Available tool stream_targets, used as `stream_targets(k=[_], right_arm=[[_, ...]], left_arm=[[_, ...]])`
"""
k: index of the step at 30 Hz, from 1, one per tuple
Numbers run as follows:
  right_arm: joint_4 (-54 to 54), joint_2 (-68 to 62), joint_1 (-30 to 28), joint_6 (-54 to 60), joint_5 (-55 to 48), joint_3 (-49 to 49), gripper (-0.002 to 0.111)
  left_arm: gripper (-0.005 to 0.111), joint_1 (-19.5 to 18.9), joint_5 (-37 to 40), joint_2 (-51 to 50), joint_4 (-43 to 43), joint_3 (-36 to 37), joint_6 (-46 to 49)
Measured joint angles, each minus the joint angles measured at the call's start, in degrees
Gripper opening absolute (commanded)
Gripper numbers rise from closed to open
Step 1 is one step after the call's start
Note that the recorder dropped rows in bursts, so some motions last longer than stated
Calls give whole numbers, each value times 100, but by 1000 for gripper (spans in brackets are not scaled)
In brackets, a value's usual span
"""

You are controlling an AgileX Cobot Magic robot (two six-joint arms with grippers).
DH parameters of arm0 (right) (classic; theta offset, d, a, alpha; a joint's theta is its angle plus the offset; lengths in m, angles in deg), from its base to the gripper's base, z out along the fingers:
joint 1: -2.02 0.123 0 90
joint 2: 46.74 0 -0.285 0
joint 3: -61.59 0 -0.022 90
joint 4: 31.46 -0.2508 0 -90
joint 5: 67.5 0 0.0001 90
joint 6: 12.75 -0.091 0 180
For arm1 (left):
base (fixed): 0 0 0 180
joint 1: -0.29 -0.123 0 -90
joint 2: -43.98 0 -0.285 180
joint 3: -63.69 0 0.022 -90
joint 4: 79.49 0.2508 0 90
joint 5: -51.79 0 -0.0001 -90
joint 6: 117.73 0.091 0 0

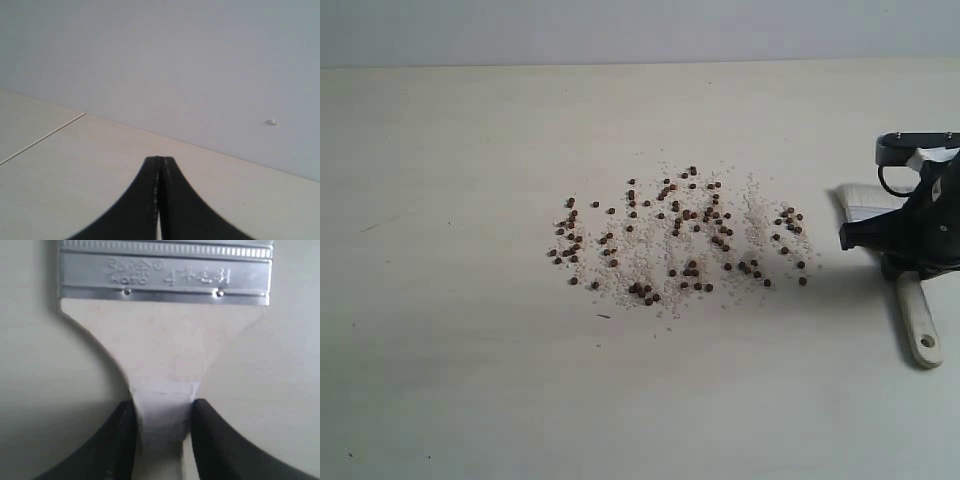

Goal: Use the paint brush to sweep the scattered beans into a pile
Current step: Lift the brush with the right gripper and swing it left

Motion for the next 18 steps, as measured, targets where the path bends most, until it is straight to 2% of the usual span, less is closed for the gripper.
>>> stream_targets(k=[2,3,7,13,18], right_arm=[[0,0,0,0,0,0,2],[0,0,0,46,0,0,0],[12,0,0,297,-24,0,0],[-14,606,0,1082,-1146,319,0],[-1177,1186,0,2305,-1474,604,0]], left_arm=[[0,0,0,0,0,0,0],[0,0,0,0,0,0,0],[0,0,0,0,0,0,0],[0,0,0,0,0,0,0],[0,0,0,0,0,0,0]])
